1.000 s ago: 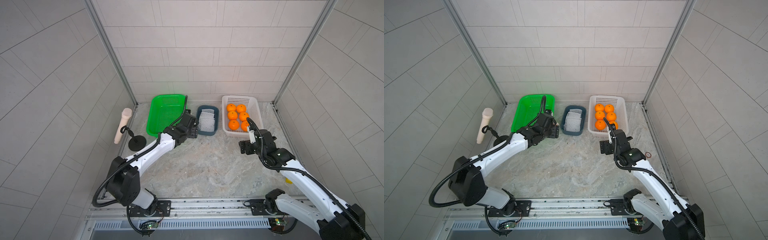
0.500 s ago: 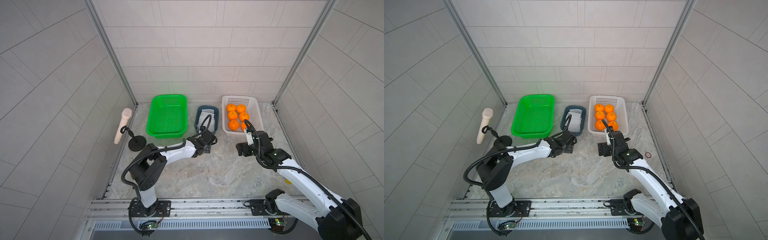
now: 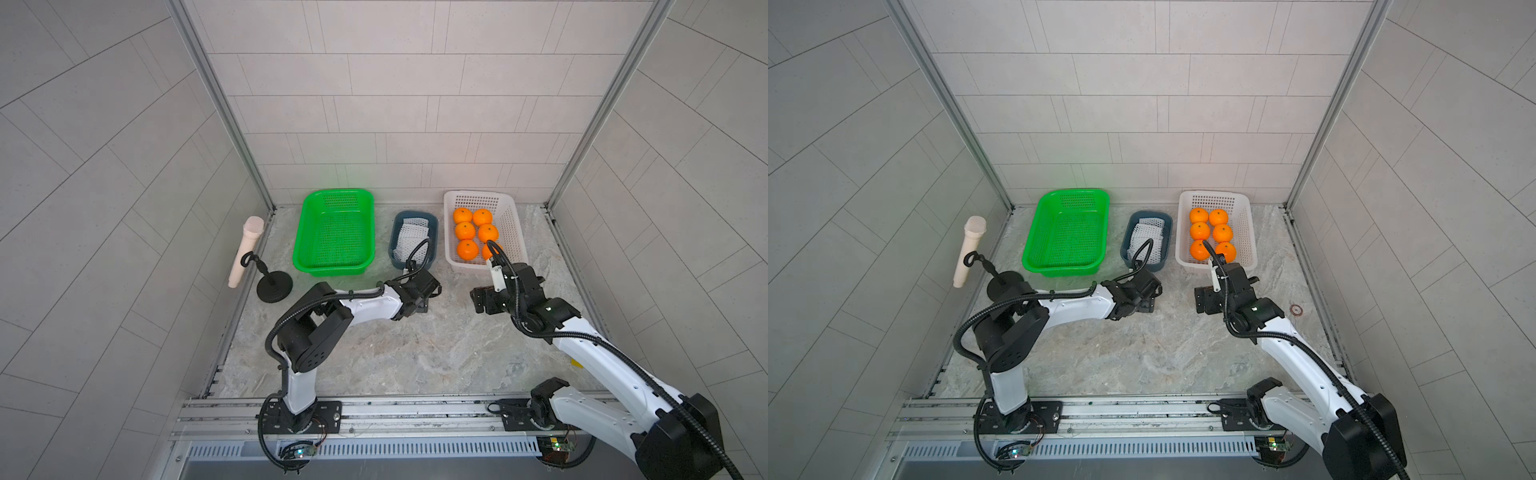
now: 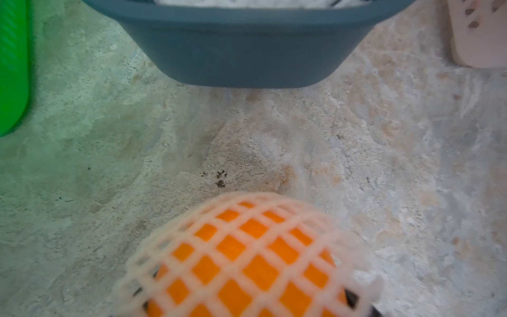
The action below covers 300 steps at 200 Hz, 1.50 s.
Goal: Remove foam nets from oranges
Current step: Place the orange at the center of the board.
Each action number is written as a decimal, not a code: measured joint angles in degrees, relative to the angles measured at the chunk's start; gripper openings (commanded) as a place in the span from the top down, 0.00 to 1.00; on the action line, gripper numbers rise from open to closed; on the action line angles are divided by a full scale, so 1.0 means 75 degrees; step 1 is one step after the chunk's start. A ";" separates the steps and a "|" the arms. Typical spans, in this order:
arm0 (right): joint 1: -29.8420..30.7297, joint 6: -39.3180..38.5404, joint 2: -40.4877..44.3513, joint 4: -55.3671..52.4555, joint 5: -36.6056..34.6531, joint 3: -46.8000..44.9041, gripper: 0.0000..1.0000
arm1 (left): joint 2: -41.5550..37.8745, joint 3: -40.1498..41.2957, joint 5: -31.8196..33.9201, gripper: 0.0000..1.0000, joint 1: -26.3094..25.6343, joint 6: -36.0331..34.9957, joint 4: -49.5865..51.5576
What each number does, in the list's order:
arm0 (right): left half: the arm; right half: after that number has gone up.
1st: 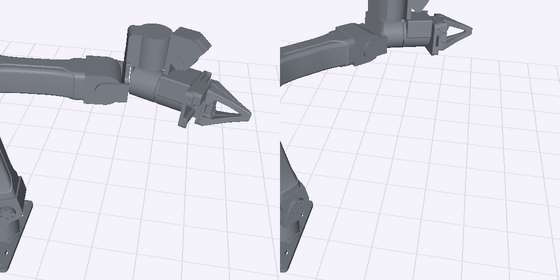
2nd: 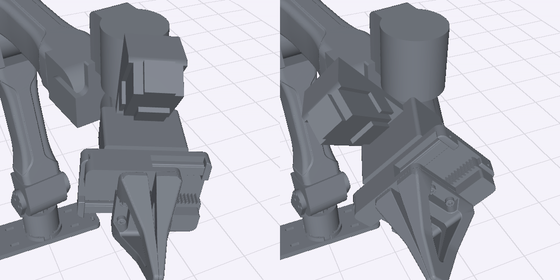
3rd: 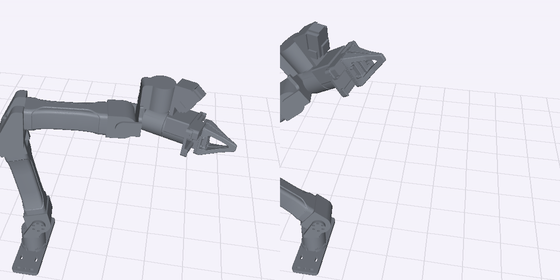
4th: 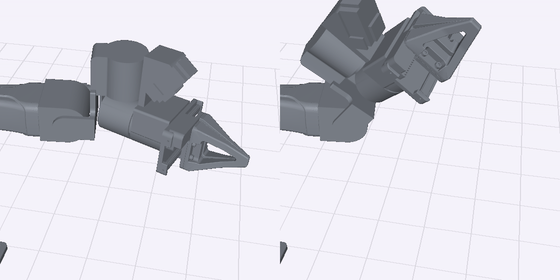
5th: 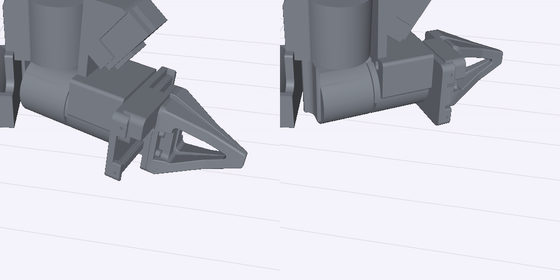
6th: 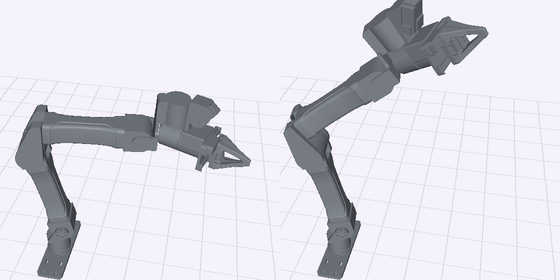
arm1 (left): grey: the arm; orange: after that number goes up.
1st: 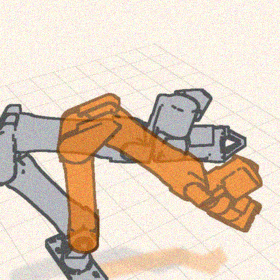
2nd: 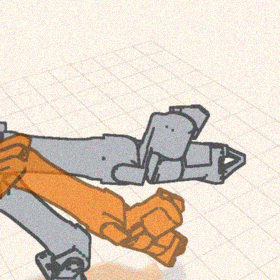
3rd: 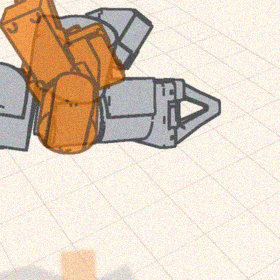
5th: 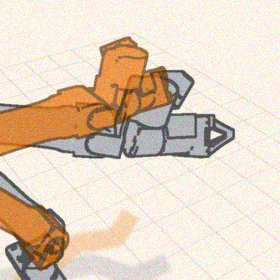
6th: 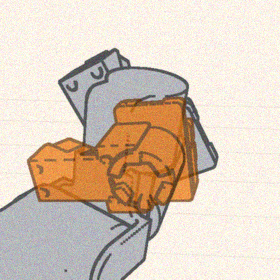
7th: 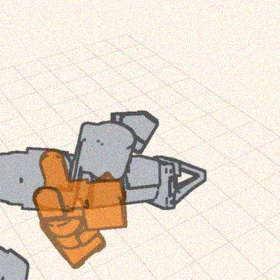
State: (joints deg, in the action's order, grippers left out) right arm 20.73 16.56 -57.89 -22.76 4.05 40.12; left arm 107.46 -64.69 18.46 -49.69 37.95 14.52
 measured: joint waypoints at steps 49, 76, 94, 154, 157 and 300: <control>0.0003 0.0000 -0.0047 0.0038 0.0000 0.0000 0.08 | 0.0003 0.0000 -0.0009 0.04 0.0000 0.0032 -0.0108; 0.0003 0.0000 -0.0047 0.0041 0.0000 0.0000 0.08 | 0.0003 0.0000 0.0000 0.00 0.0000 0.0029 -0.0099; 0.0003 0.0000 -0.0047 0.0038 0.0000 0.0000 0.08 | 0.0003 -0.0006 -0.0006 0.00 0.0000 -0.0012 -0.0067; 0.0000 0.0000 -0.0047 0.0038 0.0000 0.0000 0.08 | -0.0102 -0.0189 -0.0175 0.00 0.0000 -0.0385 0.0347; 0.0003 0.0000 -0.0047 0.0038 0.0000 0.0000 0.07 | -0.0122 -0.0189 -0.0187 0.00 0.0000 -0.0399 0.0382; 0.0003 0.0003 -0.0050 0.0047 0.0041 0.0000 0.08 | -0.1495 -0.0361 -0.0399 0.00 0.0044 -0.0901 0.1177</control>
State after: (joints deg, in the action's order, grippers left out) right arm 20.75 16.58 -58.26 -22.41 4.36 40.12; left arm 96.25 -67.40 15.46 -49.36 31.20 23.35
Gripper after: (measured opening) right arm 0.925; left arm 0.997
